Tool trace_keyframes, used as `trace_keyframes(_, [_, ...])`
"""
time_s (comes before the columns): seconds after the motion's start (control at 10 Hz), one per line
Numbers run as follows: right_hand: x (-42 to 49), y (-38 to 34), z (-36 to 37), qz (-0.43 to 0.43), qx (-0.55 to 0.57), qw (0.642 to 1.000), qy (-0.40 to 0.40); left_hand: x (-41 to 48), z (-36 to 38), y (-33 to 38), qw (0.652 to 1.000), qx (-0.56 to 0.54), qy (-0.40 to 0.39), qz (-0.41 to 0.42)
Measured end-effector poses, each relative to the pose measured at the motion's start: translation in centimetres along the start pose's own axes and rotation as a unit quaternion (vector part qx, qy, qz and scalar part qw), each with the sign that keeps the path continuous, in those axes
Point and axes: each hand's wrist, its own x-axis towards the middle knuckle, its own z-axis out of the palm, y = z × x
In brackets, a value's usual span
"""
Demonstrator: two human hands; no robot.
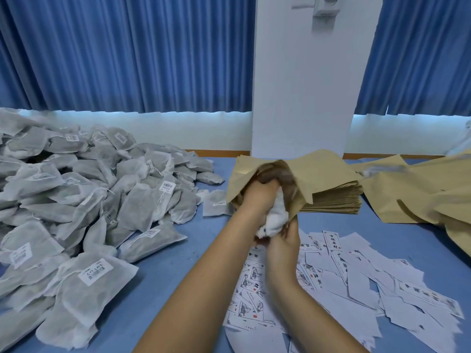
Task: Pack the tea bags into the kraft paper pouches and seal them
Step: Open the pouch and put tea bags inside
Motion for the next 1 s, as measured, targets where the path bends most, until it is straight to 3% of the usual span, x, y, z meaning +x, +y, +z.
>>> trace_keyframes(0.1, [-1.2,0.8,0.9,-0.007,-0.007,1.000,-0.025,1.5,0.2,-0.5,0.927,0.358,0.079,0.078])
trace_keyframes(0.2, [-0.8,1.2,0.8,0.026,0.019,0.999,-0.022,1.8,-0.3,0.3,0.816,0.573,0.007,0.074])
trace_keyframes(0.3, [0.7,-0.1,0.5,0.023,-0.002,1.000,0.008,-0.3,-1.4,0.9,0.746,0.636,-0.096,0.170])
trace_keyframes(0.4, [2.0,-0.9,-0.2,0.011,-0.007,1.000,0.019,-3.6,-3.8,-1.4,0.722,0.513,0.013,0.463])
trace_keyframes(0.5, [1.9,-1.2,-0.1,0.028,0.010,1.000,-0.009,-3.7,-8.3,-2.9,0.755,0.276,0.123,0.581])
trace_keyframes(0.6, [1.5,-1.0,0.1,0.033,-0.007,0.999,-0.032,0.7,-13.5,-3.4,0.834,0.273,0.282,0.388])
trace_keyframes(0.7, [1.5,-1.1,0.1,0.044,0.012,0.998,-0.036,5.1,-18.6,-5.1,0.791,0.523,0.300,0.104])
trace_keyframes(0.8, [1.6,-1.1,0.0,0.052,0.040,0.997,-0.034,7.5,-21.3,-6.8,0.798,0.558,0.227,0.025])
trace_keyframes(0.9, [1.6,-0.9,0.0,0.055,0.046,0.997,-0.032,8.2,-20.9,-6.7,0.794,0.555,0.249,0.015])
trace_keyframes(1.0, [1.6,-0.7,0.0,0.068,0.069,0.995,-0.011,8.1,-20.6,-7.1,0.813,0.507,0.277,0.073])
